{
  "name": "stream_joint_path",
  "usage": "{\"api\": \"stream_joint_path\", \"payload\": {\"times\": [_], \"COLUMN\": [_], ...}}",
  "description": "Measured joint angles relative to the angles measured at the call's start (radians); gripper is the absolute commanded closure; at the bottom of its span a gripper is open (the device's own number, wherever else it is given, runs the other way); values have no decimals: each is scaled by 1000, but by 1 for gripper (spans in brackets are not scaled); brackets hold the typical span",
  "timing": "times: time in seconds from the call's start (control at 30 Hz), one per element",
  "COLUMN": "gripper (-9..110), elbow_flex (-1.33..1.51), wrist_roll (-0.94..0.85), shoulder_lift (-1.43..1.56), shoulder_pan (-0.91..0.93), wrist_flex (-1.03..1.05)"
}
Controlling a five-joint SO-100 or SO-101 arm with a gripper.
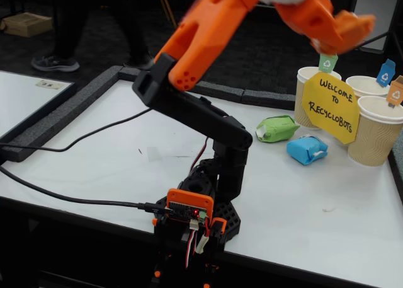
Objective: Sort rubbish by color.
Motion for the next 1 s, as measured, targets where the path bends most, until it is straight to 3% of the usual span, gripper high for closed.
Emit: {"api": "stream_joint_path", "payload": {"times": [0.73, 1.0], "gripper": [101, 101], "elbow_flex": [-121, -118], "wrist_roll": [-2, -2], "shoulder_lift": [-8, -321], "shoulder_pan": [-29, -29], "wrist_flex": [92, -118]}}
